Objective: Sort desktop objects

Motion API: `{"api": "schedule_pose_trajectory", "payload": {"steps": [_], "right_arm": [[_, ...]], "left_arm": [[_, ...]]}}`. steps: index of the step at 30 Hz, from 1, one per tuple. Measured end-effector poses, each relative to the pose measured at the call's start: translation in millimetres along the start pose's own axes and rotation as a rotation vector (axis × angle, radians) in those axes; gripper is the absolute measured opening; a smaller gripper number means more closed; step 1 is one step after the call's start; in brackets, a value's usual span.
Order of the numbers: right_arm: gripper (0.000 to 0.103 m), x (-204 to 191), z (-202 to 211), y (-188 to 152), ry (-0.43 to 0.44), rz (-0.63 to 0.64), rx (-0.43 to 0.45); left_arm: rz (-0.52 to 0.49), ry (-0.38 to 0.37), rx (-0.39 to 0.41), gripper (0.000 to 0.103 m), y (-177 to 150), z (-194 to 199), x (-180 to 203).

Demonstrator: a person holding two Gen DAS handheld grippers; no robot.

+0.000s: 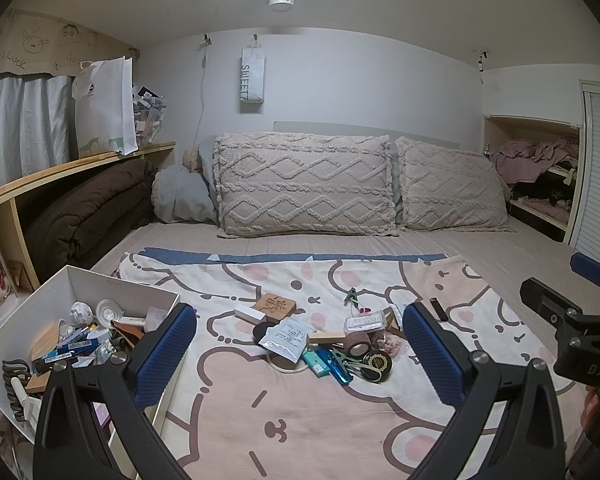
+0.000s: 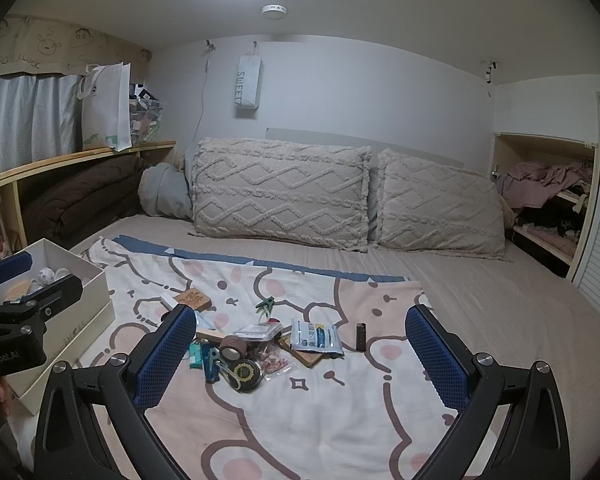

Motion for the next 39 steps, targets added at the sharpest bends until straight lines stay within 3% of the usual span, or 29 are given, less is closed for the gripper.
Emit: {"api": "schedule_pose_trajectory", "payload": {"steps": [9, 18, 27, 39], "right_arm": [[0.103, 7, -7, -4, -0.006, -0.015, -0.011], [0.103, 43, -25, -21, -0.058, -0.081, -0.053], [0.103, 84, -49, -54, -0.121, -0.166, -0.136], [0.103, 107, -82, -98, -0.146, -0.241, -0.245]], "left_arm": [[0.008, 0.011, 0.002, 0.103, -1, -2, -1], [0.061, 0.062, -0.026, 0.103, -4, -22, -28], [0.077, 0.102, -0.11, 0.103, -29, -59, -44], [0.025, 0.083, -0.27, 0.103, -86, -116, -32]]}}
Point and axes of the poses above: each gripper's, at about its wrist camera, not at the fingertips, and z roughly against the way its jaws point, x to its right, y to its top, the point moved 10 cm from there along -z, roughly the way its jaws point, and after that the axes turned 9 degrees about z, right-handed, at the moved point
